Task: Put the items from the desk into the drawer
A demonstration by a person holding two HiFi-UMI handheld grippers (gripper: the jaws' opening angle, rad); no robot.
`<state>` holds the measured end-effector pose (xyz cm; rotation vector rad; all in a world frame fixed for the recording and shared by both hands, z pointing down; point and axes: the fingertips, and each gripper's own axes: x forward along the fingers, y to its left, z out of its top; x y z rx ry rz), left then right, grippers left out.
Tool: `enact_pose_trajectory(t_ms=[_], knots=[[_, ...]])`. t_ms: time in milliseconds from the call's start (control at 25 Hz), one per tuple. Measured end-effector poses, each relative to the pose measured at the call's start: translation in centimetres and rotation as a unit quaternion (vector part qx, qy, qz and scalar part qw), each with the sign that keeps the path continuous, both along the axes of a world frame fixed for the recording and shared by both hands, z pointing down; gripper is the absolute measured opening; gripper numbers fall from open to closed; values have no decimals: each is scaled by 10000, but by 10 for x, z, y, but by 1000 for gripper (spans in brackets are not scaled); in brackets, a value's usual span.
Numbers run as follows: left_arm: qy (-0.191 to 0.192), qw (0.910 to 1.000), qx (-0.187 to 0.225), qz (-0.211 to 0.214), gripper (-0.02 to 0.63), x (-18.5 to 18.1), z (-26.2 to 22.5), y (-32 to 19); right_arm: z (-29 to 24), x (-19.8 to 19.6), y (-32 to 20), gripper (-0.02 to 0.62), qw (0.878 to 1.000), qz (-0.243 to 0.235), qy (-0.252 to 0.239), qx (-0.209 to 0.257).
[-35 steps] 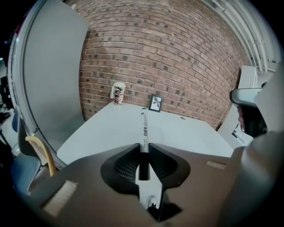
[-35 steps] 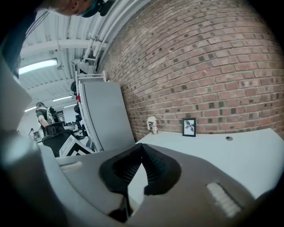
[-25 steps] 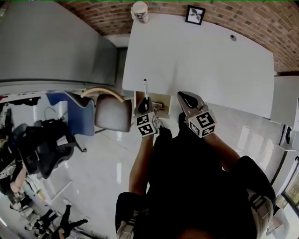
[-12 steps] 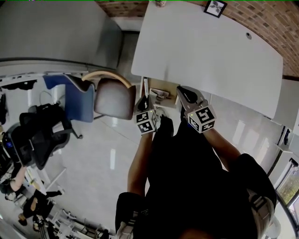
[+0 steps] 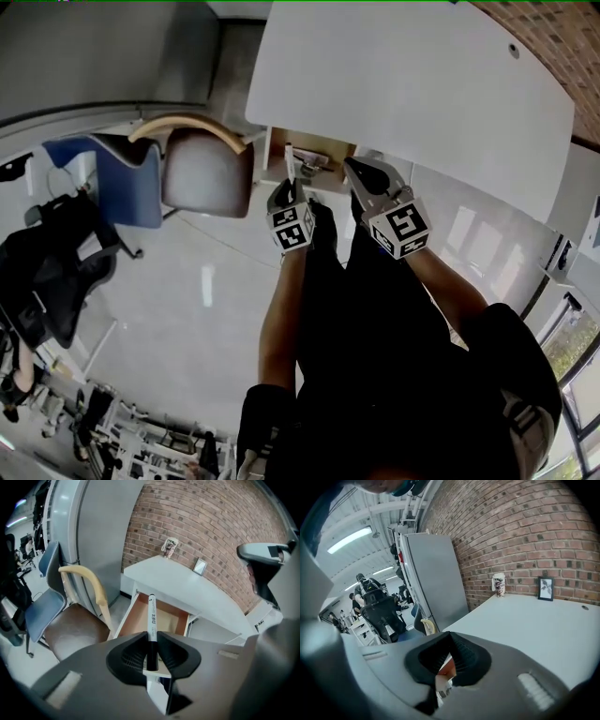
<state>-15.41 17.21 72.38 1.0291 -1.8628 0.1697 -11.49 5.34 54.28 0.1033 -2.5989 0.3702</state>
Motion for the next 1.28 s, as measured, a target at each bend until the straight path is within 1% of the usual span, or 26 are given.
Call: enact_pose_trajectory(t_ms=[120,440,640,720,960,1280], knots=[[151,9996,-248,56,84,7,30,4,19,1,5,3,9998,-105,151,-60],[81,9961,-673,557,84,1,76,3,67,6,21,3,9985,-239,450,-213],[195,9911,-952,910,86,-1,110,1,88,8,22,3,9978,-153,547,-331],[280,9876,-1143,1044,86,1,124,1,93,10,22,3,9976,-114,583,-362],[473,9719,-1726,1532,86,7,161,9,110,15,25,3,9964,-42,688,-489],[736,9537,-2198,1918,86,8,190,4,125,29,18,3,9950,91,808,-579]])
